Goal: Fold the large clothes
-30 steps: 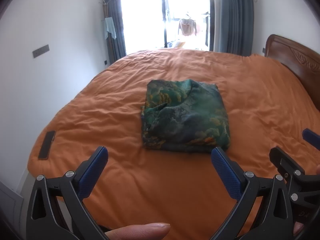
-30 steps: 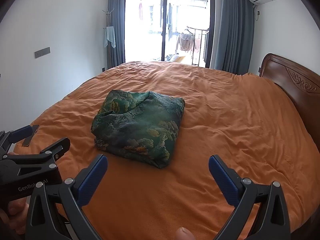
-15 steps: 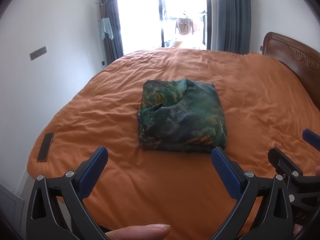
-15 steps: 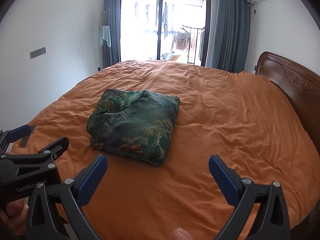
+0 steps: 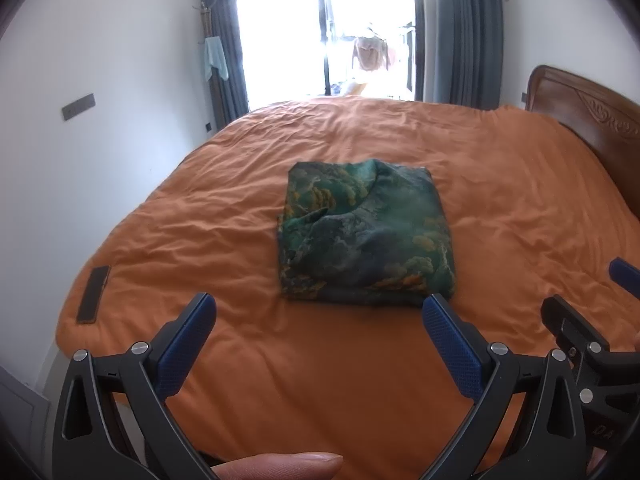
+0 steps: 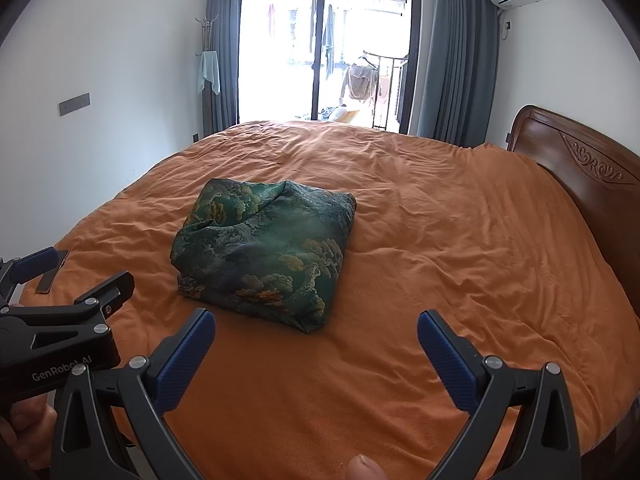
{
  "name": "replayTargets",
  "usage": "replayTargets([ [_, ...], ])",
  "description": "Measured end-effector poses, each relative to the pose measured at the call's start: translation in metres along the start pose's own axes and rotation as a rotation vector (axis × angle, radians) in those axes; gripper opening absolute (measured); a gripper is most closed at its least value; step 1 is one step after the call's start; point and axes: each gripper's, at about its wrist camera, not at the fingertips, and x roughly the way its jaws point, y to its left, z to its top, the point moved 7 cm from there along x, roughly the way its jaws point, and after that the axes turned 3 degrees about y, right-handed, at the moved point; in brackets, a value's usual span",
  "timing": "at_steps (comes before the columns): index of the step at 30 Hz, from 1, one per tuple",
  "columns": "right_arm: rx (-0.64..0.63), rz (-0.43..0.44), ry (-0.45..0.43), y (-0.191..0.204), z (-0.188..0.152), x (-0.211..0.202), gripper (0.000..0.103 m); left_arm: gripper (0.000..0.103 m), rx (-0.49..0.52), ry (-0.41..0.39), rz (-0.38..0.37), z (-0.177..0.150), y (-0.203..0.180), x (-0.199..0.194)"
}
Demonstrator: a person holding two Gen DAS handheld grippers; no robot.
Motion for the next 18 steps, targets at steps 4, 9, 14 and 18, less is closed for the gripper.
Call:
replayTargets([
  [4,0.002,0.000,0.000,-0.0003,0.0000,-0.0002,0.103,0.103,0.002,-0.001,0.001,0.0003,-0.0005,-0.0004],
  [9,0.001,0.001,0.001,-0.0009,0.0001,-0.0002,0.103,0.103,0.000,0.000,0.000,-0.0001,-0.0009,-0.0002],
  [14,0.004,0.001,0.003,-0.0016,-0.0009,-0.0013,0.103,0.103,0.003,-0.002,0.000,0.0001,-0.0021,-0.0013],
  [18,0.004,0.003,0.003,-0.0017,-0.0004,-0.0008,0.103,0.103,0.003,-0.002,-0.004,0.0002,-0.0019,-0.0001],
])
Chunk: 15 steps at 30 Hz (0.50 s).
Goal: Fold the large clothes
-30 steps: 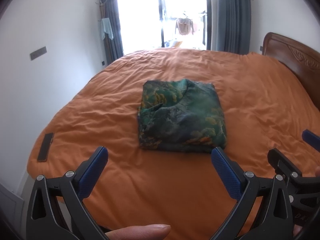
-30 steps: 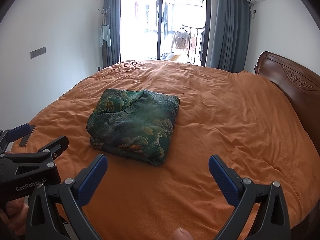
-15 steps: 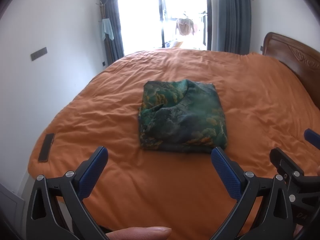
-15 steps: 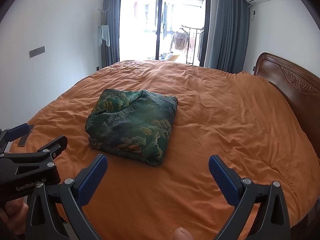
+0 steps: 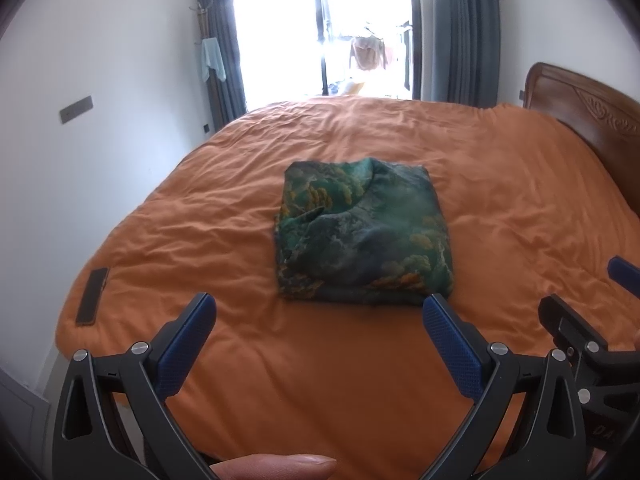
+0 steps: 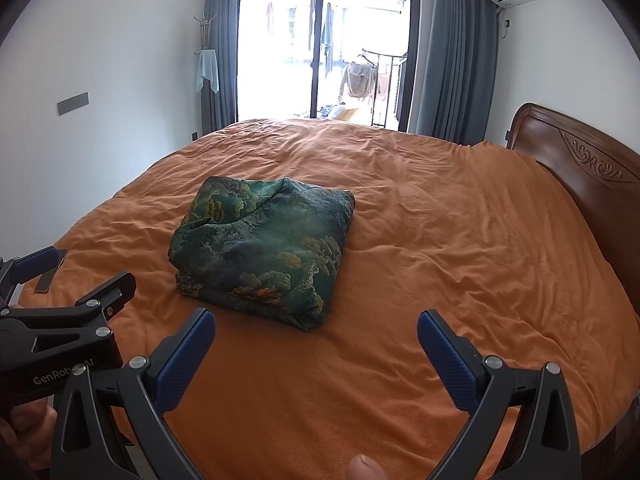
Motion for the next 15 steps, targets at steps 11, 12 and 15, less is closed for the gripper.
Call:
replayTargets([
  [11,-0.001,0.006,-0.009,-0.0015,-0.0017,-0.0045,0.103,0.103,-0.004,-0.011,-0.004,0.0008,0.0007,-0.0020],
  [12,-0.002,0.006,-0.008,-0.0016,-0.0016,-0.0044,0.103,0.103,-0.005,-0.009,-0.005,0.0006,0.0006,-0.0019],
  [15,-0.002,0.006,-0.006,-0.0012,-0.0012,-0.0039,0.103,0.103,-0.006,-0.008,-0.003,0.0012,0.0022,-0.0022],
])
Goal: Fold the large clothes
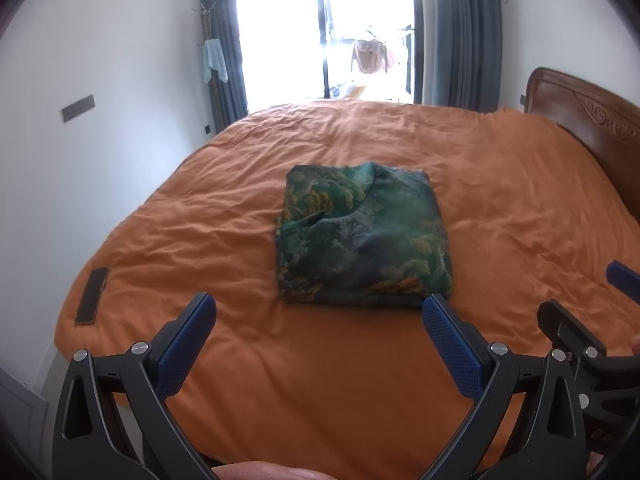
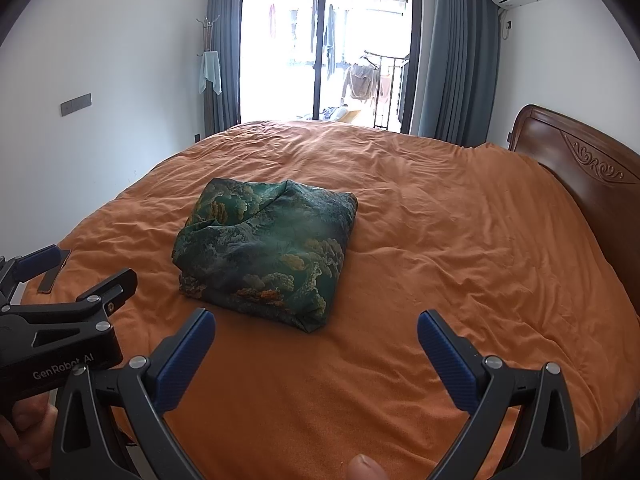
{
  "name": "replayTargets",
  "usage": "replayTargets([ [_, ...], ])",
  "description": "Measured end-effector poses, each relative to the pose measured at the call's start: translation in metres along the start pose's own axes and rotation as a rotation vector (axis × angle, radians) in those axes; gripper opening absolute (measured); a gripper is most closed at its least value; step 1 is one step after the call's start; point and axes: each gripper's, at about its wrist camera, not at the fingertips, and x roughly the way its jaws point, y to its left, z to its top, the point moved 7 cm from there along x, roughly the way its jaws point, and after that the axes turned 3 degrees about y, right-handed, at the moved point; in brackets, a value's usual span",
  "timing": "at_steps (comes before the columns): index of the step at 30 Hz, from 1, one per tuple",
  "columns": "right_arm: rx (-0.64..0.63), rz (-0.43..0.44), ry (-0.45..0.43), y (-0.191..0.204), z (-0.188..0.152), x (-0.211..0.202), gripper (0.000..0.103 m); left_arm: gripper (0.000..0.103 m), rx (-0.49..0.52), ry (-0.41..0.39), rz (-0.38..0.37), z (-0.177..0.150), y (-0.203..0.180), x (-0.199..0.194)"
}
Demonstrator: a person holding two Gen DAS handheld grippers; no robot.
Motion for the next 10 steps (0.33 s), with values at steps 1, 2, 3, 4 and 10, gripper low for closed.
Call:
replayTargets([
  [1,0.000,0.000,0.000,0.0001,0.0000,0.0000,0.103,0.103,-0.001,0.001,0.001,-0.0001,-0.0003,-0.0002],
  [2,0.000,-0.001,0.000,0.0000,-0.0001,-0.0001,0.103,0.103,-0.001,0.002,0.002,0.0000,-0.0004,-0.0003],
  [3,0.001,-0.001,0.000,-0.0002,-0.0003,-0.0002,0.103,0.103,-0.001,0.001,0.001,0.0004,0.0005,-0.0002],
  [4,0.001,0.000,0.000,0.0003,0.0000,0.0000,0.103,0.103,-0.002,-0.003,0.000,0.0005,0.0001,-0.0009],
  [10,0.003,0.001,0.001,0.0000,-0.0001,0.0002,0.103,0.102,-0.006,-0.024,0.016,0.0029,0.0037,-0.0029],
])
